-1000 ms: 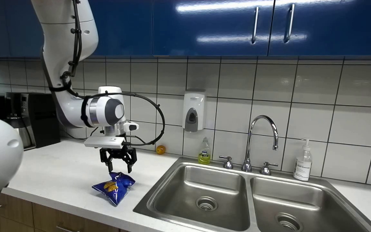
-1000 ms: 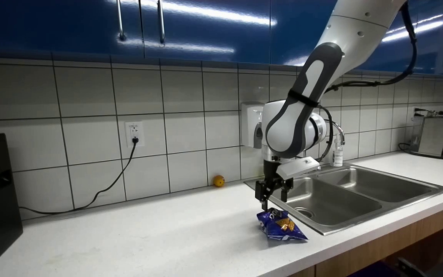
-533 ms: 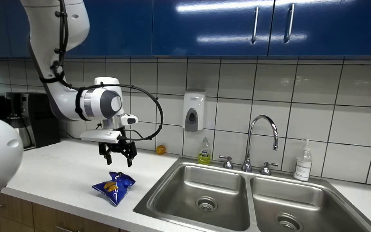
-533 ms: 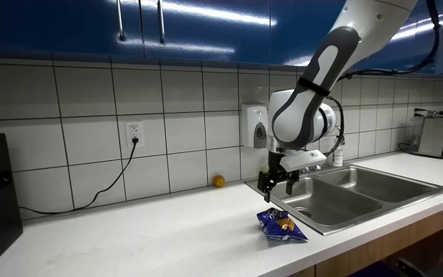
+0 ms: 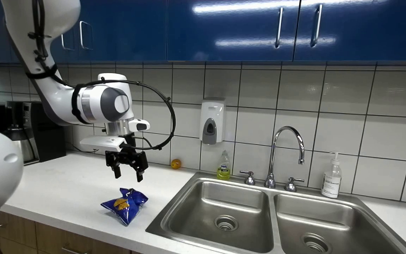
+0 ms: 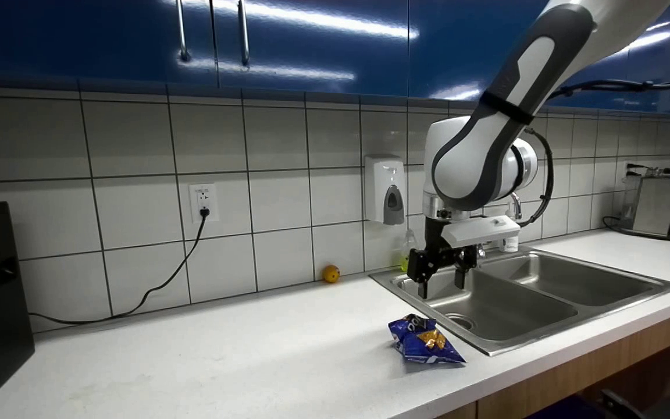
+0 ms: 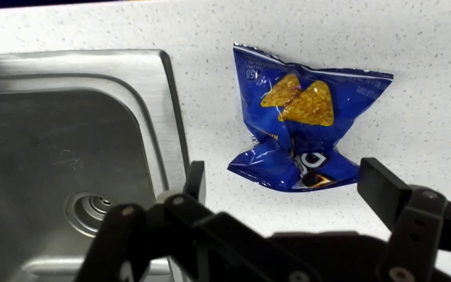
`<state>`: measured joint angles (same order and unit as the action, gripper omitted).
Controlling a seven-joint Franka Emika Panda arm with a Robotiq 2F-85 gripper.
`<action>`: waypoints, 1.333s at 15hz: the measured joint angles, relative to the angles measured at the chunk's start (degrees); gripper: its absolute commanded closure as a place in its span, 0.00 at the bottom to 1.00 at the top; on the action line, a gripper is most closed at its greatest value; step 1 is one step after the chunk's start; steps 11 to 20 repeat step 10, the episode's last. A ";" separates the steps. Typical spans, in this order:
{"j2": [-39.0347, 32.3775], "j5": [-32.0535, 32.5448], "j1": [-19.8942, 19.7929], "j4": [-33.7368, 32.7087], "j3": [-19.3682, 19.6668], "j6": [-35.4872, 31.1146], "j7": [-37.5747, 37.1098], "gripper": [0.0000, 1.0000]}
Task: Pick up the blue object from the sink and put it on the counter
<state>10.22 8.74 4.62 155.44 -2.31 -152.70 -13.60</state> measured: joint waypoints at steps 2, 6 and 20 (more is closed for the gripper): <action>1.98 0.00 -0.50 1.33 0.00 0.77 0.00 0.00; 2.77 0.00 -0.56 1.98 0.00 0.86 0.00 0.00; 2.77 0.00 -0.56 2.00 0.00 0.86 0.00 0.00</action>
